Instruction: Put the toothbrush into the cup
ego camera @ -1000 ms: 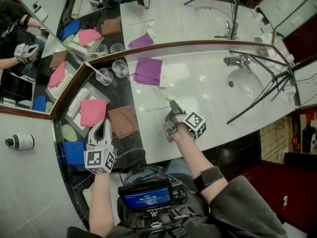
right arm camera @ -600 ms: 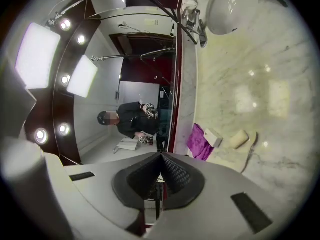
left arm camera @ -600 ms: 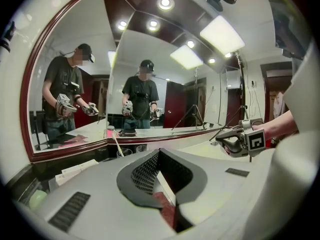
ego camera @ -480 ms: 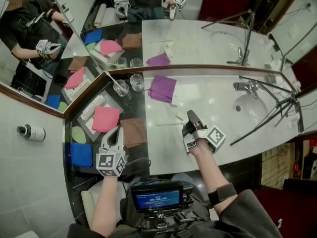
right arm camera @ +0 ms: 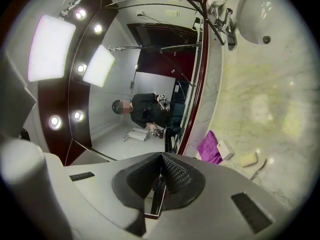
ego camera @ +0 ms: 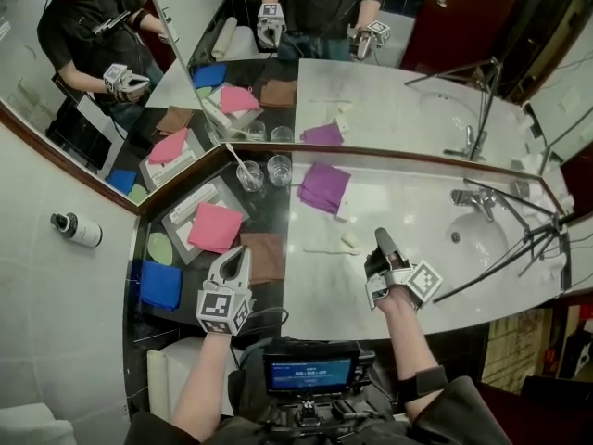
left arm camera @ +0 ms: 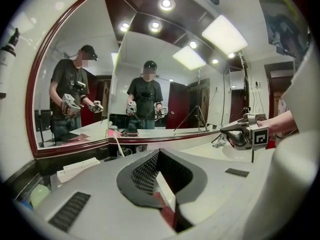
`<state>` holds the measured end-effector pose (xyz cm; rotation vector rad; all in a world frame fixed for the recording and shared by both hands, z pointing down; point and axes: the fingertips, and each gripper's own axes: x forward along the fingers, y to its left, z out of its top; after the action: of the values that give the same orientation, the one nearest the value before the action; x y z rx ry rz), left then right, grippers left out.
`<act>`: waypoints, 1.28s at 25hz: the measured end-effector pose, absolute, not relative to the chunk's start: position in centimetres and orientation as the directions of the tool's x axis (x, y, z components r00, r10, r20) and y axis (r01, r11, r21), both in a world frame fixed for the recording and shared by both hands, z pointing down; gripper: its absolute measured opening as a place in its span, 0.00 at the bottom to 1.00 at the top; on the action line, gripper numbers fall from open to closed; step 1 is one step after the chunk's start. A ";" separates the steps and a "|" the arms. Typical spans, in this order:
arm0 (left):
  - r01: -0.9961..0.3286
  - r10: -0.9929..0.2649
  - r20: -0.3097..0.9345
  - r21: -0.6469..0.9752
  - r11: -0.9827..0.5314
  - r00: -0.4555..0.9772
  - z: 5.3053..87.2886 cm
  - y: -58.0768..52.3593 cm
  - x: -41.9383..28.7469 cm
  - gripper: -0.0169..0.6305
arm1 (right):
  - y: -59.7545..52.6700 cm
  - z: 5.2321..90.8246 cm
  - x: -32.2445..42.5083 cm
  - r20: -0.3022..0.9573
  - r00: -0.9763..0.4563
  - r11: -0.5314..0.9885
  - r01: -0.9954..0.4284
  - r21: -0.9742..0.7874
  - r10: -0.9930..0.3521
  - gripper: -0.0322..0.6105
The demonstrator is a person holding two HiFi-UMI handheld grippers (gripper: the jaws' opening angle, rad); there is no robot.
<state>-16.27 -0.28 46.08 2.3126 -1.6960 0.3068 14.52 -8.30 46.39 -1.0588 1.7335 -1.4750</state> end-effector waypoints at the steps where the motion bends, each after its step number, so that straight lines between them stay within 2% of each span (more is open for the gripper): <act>1: -0.955 -0.901 0.317 0.080 -0.287 0.297 46.1 -0.2 -16.1 0.03 | -8.4 46.5 14.6 0.042 -0.489 0.058 -0.188 -0.981 -0.871 0.05; 3: -0.955 -0.901 0.318 0.074 -0.287 0.295 46.2 -0.1 -16.0 0.03 | -8.4 46.8 14.7 0.053 -0.501 0.074 -0.230 -0.970 -0.864 0.05; 5: -0.955 -0.901 0.320 0.066 -0.288 0.294 46.3 0.1 -15.8 0.03 | -8.3 46.9 14.7 0.079 -0.524 0.116 -0.329 -0.937 -0.848 0.05; 9: -0.954 -0.898 0.325 0.058 -0.294 0.296 46.1 0.2 -15.6 0.03 | -7.5 48.0 15.8 0.240 -0.511 0.137 -0.593 -0.793 -0.825 0.05; 16: -0.951 -0.899 0.314 0.061 -0.302 0.305 46.0 0.5 -15.5 0.03 | -7.2 48.1 15.6 0.355 -0.497 0.269 -0.806 -0.527 -0.792 0.05; 23: -0.954 -0.898 0.325 0.056 -0.295 0.296 46.3 0.4 -15.5 0.03 | -7.0 49.7 15.3 0.450 -0.467 0.367 -0.882 -0.296 -0.761 0.05; 32: -0.968 -0.902 0.352 0.078 -0.240 0.252 47.9 -1.8 -16.4 0.05 | -7.3 51.9 14.2 0.542 -0.460 0.493 -0.865 -0.095 -0.703 0.05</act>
<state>-16.44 -1.83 47.87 2.2489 -1.7335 0.3394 14.22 -7.33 51.86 -1.7287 3.0742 -0.6701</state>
